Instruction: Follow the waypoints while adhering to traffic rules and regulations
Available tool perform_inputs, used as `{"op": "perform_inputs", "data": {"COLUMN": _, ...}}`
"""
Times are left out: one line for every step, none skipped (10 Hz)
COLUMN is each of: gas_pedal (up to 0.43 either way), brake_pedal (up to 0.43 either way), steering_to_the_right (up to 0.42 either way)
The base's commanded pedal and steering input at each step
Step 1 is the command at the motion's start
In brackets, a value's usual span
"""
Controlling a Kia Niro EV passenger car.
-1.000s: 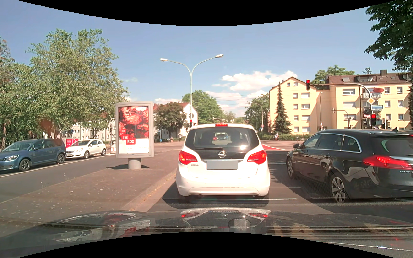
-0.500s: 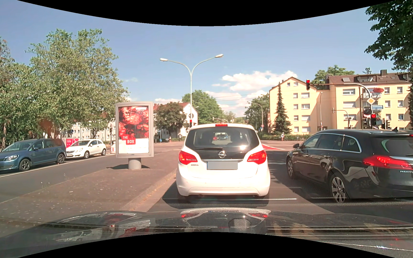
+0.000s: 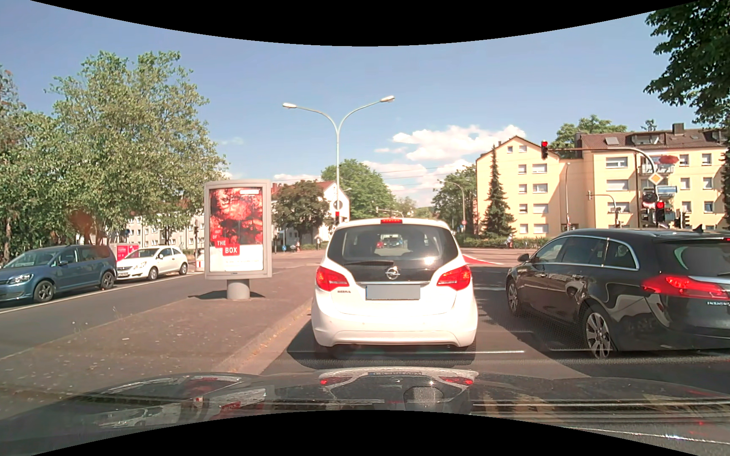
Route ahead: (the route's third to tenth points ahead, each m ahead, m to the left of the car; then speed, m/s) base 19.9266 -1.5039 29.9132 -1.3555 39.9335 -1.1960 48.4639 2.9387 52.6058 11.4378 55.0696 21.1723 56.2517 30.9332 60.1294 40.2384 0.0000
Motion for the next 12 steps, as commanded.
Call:
{"op": "perform_inputs", "data": {"gas_pedal": 0.000, "brake_pedal": 0.250, "steering_to_the_right": 0.011}}
{"op": "perform_inputs", "data": {"gas_pedal": 0.000, "brake_pedal": 0.250, "steering_to_the_right": 0.011}}
{"op": "perform_inputs", "data": {"gas_pedal": 0.000, "brake_pedal": 0.250, "steering_to_the_right": 0.011}}
{"op": "perform_inputs", "data": {"gas_pedal": 0.000, "brake_pedal": 0.250, "steering_to_the_right": 0.011}}
{"op": "perform_inputs", "data": {"gas_pedal": 0.000, "brake_pedal": 0.250, "steering_to_the_right": 0.011}}
{"op": "perform_inputs", "data": {"gas_pedal": 0.000, "brake_pedal": 0.250, "steering_to_the_right": 0.011}}
{"op": "perform_inputs", "data": {"gas_pedal": 0.000, "brake_pedal": 0.250, "steering_to_the_right": 0.011}}
{"op": "perform_inputs", "data": {"gas_pedal": 0.000, "brake_pedal": 0.250, "steering_to_the_right": 0.011}}
{"op": "perform_inputs", "data": {"gas_pedal": 0.000, "brake_pedal": 0.250, "steering_to_the_right": 0.011}}
{"op": "perform_inputs", "data": {"gas_pedal": 0.000, "brake_pedal": 0.250, "steering_to_the_right": 0.011}}
{"op": "perform_inputs", "data": {"gas_pedal": 0.000, "brake_pedal": 0.250, "steering_to_the_right": 0.011}}
{"op": "perform_inputs", "data": {"gas_pedal": 0.000, "brake_pedal": 0.250, "steering_to_the_right": 0.011}}
